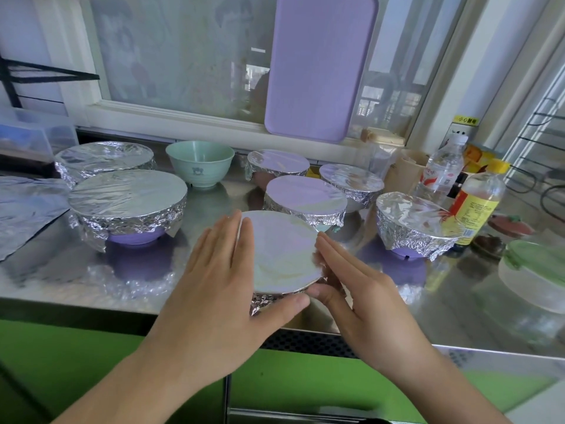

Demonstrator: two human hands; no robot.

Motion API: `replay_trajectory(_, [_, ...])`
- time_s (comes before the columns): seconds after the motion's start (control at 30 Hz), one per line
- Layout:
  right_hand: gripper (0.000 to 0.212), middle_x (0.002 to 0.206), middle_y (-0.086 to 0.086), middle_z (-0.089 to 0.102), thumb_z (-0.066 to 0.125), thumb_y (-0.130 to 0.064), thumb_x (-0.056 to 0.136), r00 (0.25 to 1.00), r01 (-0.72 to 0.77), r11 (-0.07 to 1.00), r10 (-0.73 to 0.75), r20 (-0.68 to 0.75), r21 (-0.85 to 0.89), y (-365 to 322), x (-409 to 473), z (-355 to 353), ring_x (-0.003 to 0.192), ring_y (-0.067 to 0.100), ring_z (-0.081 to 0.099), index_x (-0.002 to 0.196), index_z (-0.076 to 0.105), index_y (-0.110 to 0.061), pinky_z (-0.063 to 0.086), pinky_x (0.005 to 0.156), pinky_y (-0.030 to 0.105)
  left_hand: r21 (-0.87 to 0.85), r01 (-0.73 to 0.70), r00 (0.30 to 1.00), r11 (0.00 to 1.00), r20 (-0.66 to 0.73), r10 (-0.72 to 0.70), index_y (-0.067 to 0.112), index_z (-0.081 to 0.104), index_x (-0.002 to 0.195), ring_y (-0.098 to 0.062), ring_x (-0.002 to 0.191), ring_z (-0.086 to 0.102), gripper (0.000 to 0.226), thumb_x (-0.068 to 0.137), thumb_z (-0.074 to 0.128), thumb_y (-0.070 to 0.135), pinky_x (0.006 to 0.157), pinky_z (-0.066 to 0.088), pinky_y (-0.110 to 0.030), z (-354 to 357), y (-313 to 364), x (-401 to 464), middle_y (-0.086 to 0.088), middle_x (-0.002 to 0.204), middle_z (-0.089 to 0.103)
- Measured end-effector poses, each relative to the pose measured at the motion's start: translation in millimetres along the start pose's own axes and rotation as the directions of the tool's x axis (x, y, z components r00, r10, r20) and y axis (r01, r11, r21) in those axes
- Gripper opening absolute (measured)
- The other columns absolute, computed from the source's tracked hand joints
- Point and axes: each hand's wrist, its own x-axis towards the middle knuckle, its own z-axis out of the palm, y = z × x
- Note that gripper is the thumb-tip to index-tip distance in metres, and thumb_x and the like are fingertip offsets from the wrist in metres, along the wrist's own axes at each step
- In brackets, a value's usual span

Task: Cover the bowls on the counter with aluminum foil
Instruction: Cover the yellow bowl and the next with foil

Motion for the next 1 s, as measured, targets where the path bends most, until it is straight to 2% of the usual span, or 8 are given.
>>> replay_trajectory(0.13, [0.063,0.132,-0.001,0.068,0.077,-0.021,0.097,1.0,0.021,0.998,-0.021,-0.003,0.057,-5,0,-6,0.103,-0.004,0.062,0.154,0.052,-0.013,0.043,0.086,0.005,0.087,-0.082,0.996,0.993,-0.01,0.083,0.001,0.014,0.163,-0.027,0.158,0.015,0.111,0.093,0.027,0.086,0.127,0.0,-0.032,9,-9,2,-0.016,0.172,0.018])
replay_trajectory(0.2, [0.044,0.122,-0.004,0.068,0.069,-0.029,0.101,0.999,0.036,0.996,-0.035,-0.015,0.084,-7,1,-10,0.108,0.014,0.064,0.142,0.059,-0.016,0.048,0.089,0.015,0.125,-0.113,0.993,0.986,-0.009,0.115,0.0,0.018,0.162,-0.027,0.156,0.019,0.109,0.095,0.028,0.085,0.127,0.003,-0.034,9,-13,2,-0.017,0.17,0.023])
replay_trajectory(0.3, [0.038,0.121,-0.02,0.072,0.07,-0.034,0.1,0.998,-0.016,0.991,0.024,-0.053,0.136,-1,2,-11,0.114,0.004,0.068,0.137,0.067,-0.026,0.046,0.095,0.01,0.179,-0.131,0.991,0.975,0.012,0.131,-0.001,0.023,0.16,-0.024,0.152,0.019,0.108,0.095,0.028,0.085,0.126,0.006,-0.037,5,-16,2,-0.018,0.167,0.029])
replay_trajectory(0.37, [0.047,0.128,-0.033,0.068,0.082,-0.035,0.088,0.989,-0.062,0.98,0.085,-0.121,0.187,2,3,-8,0.122,-0.008,0.064,0.134,0.071,-0.034,0.044,0.099,0.007,0.142,-0.116,0.993,0.983,0.055,0.109,0.005,0.011,0.164,-0.018,0.155,0.007,0.114,0.09,0.022,0.091,0.124,0.005,-0.037,1,-20,5,-0.011,0.173,0.014])
replay_trajectory(0.47, [0.048,0.126,-0.024,0.071,0.092,-0.021,0.078,0.971,-0.069,0.977,0.112,-0.213,0.201,4,0,-2,0.12,-0.013,0.062,0.123,0.077,-0.031,0.048,0.098,0.009,0.029,-0.079,0.992,0.996,0.096,0.076,0.026,-0.024,0.162,-0.002,0.155,-0.021,0.12,0.075,0.011,0.102,0.124,-0.001,-0.027,-4,-32,8,0.015,0.169,-0.028])
replay_trajectory(0.7, [0.044,0.124,-0.01,0.075,0.093,-0.028,0.08,0.936,0.062,0.998,-0.049,-0.348,0.026,-6,-7,14,0.119,-0.006,0.067,0.12,0.08,-0.015,0.049,0.099,0.011,0.003,0.021,0.997,1.0,0.074,-0.022,0.037,-0.037,0.153,0.007,0.148,-0.03,0.133,0.057,0.017,0.111,0.114,-0.011,-0.018,-23,-13,5,0.026,0.16,-0.039])
replay_trajectory(0.83, [0.058,0.143,-0.01,0.064,0.082,-0.038,0.09,0.978,0.062,0.996,-0.048,-0.204,0.06,-13,-2,4,0.137,0.003,0.056,0.141,0.065,-0.016,0.047,0.11,0.023,0.043,0.089,0.995,0.995,0.046,-0.09,0.028,-0.029,0.158,-0.008,0.154,-0.018,0.137,0.057,0.011,0.112,0.114,-0.009,-0.022,-17,-9,11,0.01,0.169,-0.03])
replay_trajectory(1.0, [0.094,0.164,-0.037,0.023,0.077,-0.049,0.092,0.974,-0.146,0.962,0.099,0.202,0.231,-14,23,-6,0.15,-0.017,0.018,0.165,0.018,-0.042,0.02,0.12,0.008,0.068,0.082,0.992,0.994,0.09,-0.088,0.029,-0.026,0.16,-0.008,0.152,-0.025,0.133,0.058,0.004,0.108,0.112,-0.019,-0.021,-19,-13,11,0.012,0.166,-0.035])
